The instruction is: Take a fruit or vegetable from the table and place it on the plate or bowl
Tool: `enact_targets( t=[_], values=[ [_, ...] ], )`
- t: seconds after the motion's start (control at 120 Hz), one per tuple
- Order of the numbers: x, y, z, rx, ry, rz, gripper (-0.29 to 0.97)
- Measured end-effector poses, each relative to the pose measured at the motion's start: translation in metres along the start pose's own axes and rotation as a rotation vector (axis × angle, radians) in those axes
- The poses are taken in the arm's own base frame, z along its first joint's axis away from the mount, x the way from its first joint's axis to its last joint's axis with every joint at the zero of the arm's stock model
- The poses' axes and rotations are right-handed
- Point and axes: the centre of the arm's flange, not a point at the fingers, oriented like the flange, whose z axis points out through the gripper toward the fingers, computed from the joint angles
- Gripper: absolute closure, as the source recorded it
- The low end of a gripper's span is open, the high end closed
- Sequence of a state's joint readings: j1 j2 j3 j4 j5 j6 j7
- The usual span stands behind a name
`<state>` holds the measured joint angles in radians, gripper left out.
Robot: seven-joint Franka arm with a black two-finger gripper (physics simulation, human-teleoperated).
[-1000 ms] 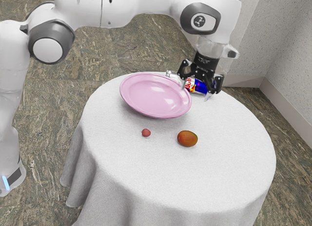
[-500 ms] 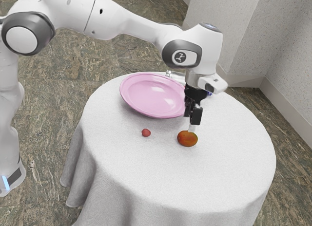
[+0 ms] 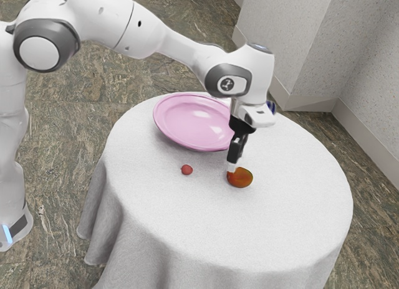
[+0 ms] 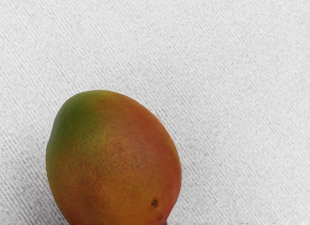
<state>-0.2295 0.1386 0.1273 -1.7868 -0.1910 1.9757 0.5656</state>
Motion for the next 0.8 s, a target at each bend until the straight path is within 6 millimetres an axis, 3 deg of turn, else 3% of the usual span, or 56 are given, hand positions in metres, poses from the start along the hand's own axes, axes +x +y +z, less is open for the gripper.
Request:
enact_targets(
  t=[0.208, 0.45, 0.8],
  values=[
    [-0.013, 0.005, 0.009, -0.046, 0.007, 0.013, 0.0],
    [-0.008, 0.013, 0.015, -0.074, 0.012, -0.083, 0.0],
    [-0.002, 0.003, 0.037, -0.106, -0.005, -0.218, 0.0]
  ],
)
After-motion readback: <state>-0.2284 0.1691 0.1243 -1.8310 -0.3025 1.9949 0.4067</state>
